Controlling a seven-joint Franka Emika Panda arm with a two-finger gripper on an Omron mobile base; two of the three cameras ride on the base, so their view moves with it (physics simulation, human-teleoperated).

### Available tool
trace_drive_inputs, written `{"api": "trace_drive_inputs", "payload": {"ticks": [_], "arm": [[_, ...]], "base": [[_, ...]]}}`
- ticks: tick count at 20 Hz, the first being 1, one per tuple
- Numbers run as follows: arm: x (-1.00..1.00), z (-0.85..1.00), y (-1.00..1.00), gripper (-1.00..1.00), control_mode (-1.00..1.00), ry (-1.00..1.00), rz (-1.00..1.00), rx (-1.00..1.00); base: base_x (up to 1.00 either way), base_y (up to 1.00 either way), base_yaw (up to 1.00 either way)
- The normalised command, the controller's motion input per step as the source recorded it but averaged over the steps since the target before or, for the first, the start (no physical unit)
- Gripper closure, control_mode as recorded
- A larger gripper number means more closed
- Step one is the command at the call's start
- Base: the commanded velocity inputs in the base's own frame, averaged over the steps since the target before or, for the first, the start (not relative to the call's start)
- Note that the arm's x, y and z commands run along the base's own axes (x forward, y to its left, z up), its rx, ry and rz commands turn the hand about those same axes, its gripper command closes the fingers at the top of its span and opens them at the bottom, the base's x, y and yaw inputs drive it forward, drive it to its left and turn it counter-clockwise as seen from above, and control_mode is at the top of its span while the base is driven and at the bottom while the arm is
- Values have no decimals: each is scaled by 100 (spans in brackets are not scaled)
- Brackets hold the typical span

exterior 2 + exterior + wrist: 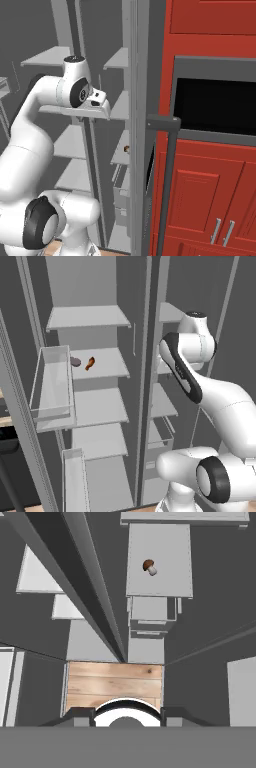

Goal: There's a chicken drumstick in the fridge that needs to be moved to the freezer for freezing. Pick up the chicken drumstick from the fridge, place it on any shelf in the freezer, and close the fridge and freezer doors when done.

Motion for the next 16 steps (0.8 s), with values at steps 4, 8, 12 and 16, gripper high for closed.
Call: {"api": "trace_drive_inputs", "payload": {"ticks": [4, 8, 12, 16], "arm": [[-19, 0, 0, -100, -100, 0, 0, 0], [-37, 0, 0, -100, -100, 0, 0, 0], [-42, 0, 6, -100, -100, -5, 0, 0], [-41, 0, 40, -100, -100, -14, 0, 3]], "base": [[0, 0, 0], [0, 0, 0], [0, 0, 0], [0, 0, 0]]}}
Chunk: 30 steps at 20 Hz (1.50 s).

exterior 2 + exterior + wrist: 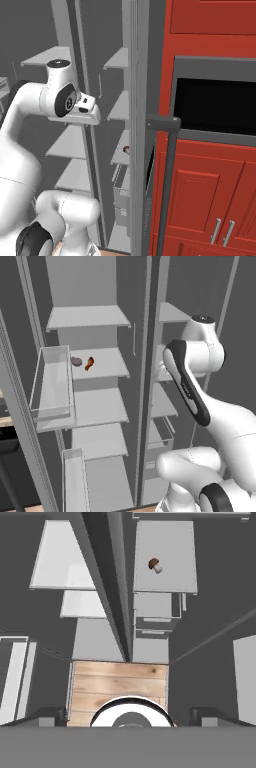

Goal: There's a chicken drumstick in the fridge that needs to be moved to the freezer for freezing. Pick up the chicken drumstick from the fridge, place it on any shelf in the freezer, and close the fridge and freezer doors when done.

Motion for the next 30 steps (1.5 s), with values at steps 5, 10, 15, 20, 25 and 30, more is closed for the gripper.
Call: {"api": "trace_drive_inputs", "payload": {"ticks": [5, 10, 15, 20, 25, 30], "arm": [[-19, 0, 56, -100, -100, -14, 0, 10], [-5, 1, 52, -100, -100, -22, 0, 12], [0, 8, 59, -100, -100, -15, 0, 6], [9, 8, 45, -100, -100, -6, 0, 1], [10, 19, 26, -100, -100, 0, 0, 0], [24, 25, 5, -100, -100, 0, 0, 0]], "base": [[0, 0, 0], [0, 0, 0], [0, 0, 0], [0, 0, 0], [0, 0, 0], [0, 0, 0]]}}
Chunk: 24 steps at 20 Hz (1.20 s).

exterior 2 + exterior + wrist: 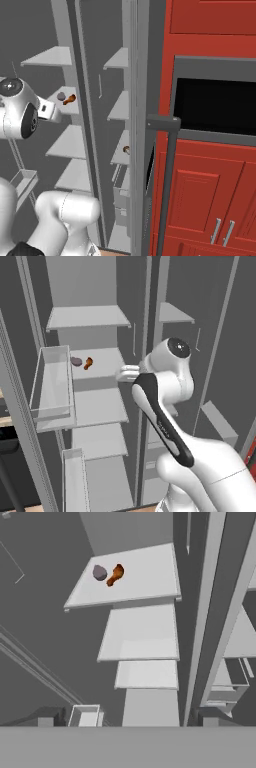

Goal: There's a chicken drumstick in the fridge that needs to be moved to the freezer for freezing. Pick up the chicken drumstick from the fridge, place it on any shelf in the freezer, and close the fridge and freezer doors when done.

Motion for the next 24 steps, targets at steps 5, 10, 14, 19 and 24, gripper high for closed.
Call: {"api": "trace_drive_inputs", "payload": {"ticks": [5, 10, 14, 19, 24], "arm": [[29, 5, 0, -100, -100, 0, 0, 0], [39, 0, 2, -100, -100, -1, 0, 0], [38, 0, 5, -100, -100, -2, 0, 0], [41, 0, 29, -100, -100, -2, 0, -3], [42, 0, 22, -100, -100, 0, 0, -1]], "base": [[0, 0, 0], [0, 0, 0], [0, 0, 0], [0, 0, 0], [0, 0, 0]]}}
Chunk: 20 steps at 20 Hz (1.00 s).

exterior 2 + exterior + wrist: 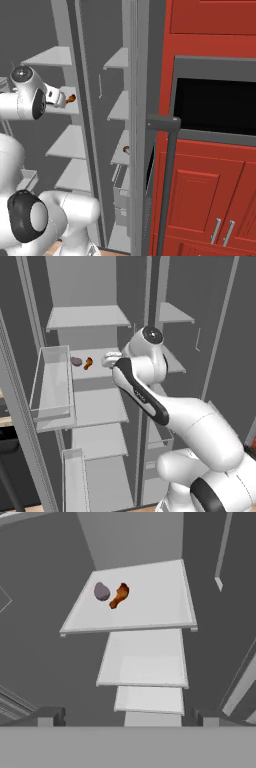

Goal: There's a chicken drumstick in the fridge that needs to be moved to the freezer for freezing. Pick up the chicken drumstick from the fridge, place it on any shelf in the freezer, and close the fridge and freezer doors when done.

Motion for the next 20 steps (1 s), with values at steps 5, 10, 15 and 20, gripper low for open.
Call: {"api": "trace_drive_inputs", "payload": {"ticks": [5, 10, 15, 20], "arm": [[22, -4, 6, -100, -100, 0, 0, 0], [18, -15, 0, -100, -100, 0, 0, 0], [24, -24, 3, -100, -100, 0, 0, 0], [23, -23, 6, -100, -100, -2, 0, 0]], "base": [[0, 0, 0], [0, 0, 0], [0, 0, 0], [0, 0, 0]]}}
